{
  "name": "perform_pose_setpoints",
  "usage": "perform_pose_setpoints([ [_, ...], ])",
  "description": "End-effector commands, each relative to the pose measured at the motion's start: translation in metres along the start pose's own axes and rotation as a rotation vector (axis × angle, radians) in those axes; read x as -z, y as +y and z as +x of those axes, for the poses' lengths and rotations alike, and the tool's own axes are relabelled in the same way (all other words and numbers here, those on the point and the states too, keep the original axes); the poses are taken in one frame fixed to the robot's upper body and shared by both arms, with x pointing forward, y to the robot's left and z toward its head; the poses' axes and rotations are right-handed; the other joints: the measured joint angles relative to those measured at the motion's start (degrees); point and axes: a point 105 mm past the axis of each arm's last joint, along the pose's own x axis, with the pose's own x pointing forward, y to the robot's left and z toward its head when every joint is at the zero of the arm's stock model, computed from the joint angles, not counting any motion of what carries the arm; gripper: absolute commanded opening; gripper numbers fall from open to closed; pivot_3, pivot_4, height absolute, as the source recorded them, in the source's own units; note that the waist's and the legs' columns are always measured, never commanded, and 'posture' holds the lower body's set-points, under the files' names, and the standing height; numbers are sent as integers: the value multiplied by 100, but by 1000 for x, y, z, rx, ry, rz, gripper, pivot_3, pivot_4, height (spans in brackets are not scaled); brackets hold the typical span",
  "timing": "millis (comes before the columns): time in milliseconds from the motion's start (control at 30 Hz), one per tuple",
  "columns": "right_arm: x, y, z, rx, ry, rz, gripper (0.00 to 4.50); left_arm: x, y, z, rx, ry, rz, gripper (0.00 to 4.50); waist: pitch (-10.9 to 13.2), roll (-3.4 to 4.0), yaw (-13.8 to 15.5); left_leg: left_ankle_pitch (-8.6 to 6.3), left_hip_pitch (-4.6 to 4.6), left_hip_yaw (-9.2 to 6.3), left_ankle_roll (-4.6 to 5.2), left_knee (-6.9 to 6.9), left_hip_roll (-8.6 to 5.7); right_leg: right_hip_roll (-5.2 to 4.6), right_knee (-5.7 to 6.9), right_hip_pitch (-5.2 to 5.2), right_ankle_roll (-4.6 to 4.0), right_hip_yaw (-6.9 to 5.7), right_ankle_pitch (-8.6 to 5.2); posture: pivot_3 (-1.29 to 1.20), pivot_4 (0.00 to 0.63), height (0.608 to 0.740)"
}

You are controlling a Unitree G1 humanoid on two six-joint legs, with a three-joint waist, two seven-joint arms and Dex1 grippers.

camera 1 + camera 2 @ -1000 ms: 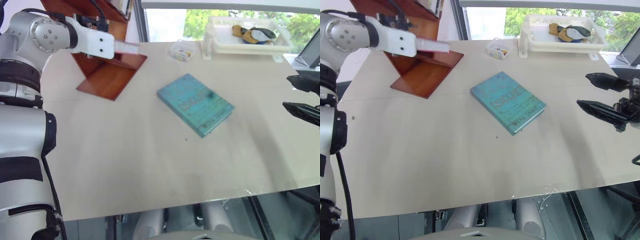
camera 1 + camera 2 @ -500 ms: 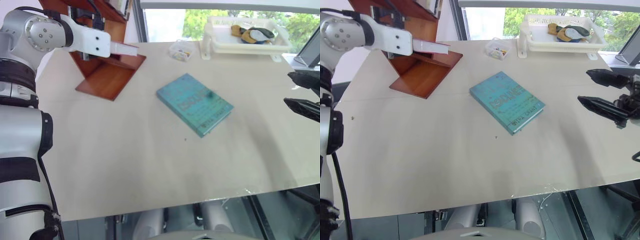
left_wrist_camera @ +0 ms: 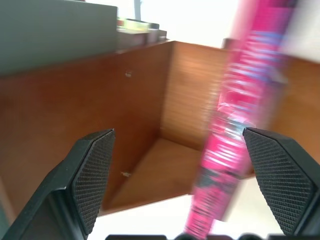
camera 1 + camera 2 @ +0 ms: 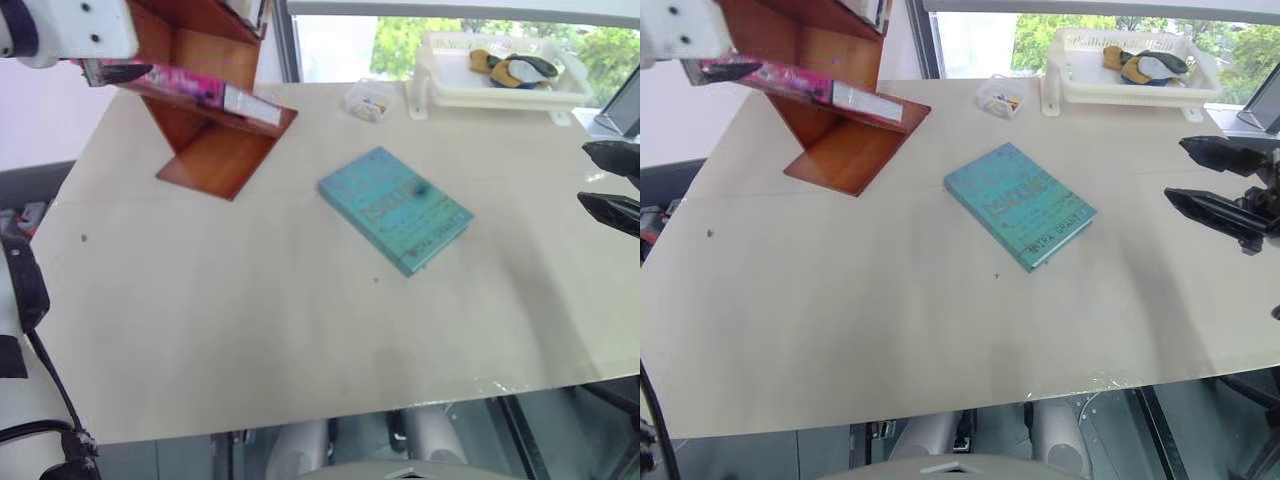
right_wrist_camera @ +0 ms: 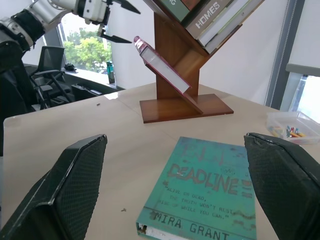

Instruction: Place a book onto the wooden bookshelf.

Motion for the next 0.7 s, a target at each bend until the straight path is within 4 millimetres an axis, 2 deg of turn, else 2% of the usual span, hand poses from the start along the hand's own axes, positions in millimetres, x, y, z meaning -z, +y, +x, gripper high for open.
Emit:
perform_pose_setpoints([
  [33, -18, 0, -9, 8, 10, -59, 4500, 7, -14, -31, -21, -96, -252, 4469, 0, 3, -13, 0, 3, -1, 0, 0, 1, 1, 2, 2, 0, 0, 0, 0, 150, 740],
  [100, -16, -1, -13, 22, 21, -54, 4500, 2, -33, -35, 10, -186, -412, 4469, 0, 4, -33, 0, 7, 3, 0, 0, 3, 4, 6, 2, -1, 4, 0, 0, 150, 740],
  [200, -7, -3, -24, 63, 44, -20, 4500, 10, -77, -36, 60, -171, -610, 4469, -3, 9, -50, 0, 9, 6, -1, -1, 8, 5, 8, 1, -2, 8, 0, 0, 150, 740],
  [267, 3, -6, -33, 97, 60, 12, 4500, 7, -103, -36, 94, -187, -751, 4469, -5, 13, -51, 1, 10, 9, -2, -2, 10, 4, 7, 1, -2, 11, 0, 0, 150, 740],
  [433, 51, -12, -71, 219, 224, 110, 4500, -14, -187, -30, 187, -204, -1000, 4469, -10, 17, 0, 8, 8, 3, -16, -3, 13, -13, -2, 5, -2, 7, 0, 0, 150, 740],
  [533, 91, -8, -88, 275, 346, 147, 4500, -35, -233, -17, 215, -224, -1149, 4469, -19, 31, 43, -1, 21, -3, -5, -6, 7, -38, -4, 18, -3, 0, -2, 0, 150, 740],
  [600, 106, -6, -91, 300, 368, 159, 4500, -46, -252, -8, 201, -232, -1234, 4469, -21, 34, 55, 0, 18, -3, -6, -6, 8, -37, -9, 17, -3, 1, 0, 0, 150, 740],
  [700, 118, -3, -90, 334, 326, 179, 4500, -61, -269, 1, 207, -240, -1283, 4469, -26, 36, 89, -2, 37, -10, -5, -6, 10, -39, -9, 37, -5, 4, 0, 0, 150, 740],
])
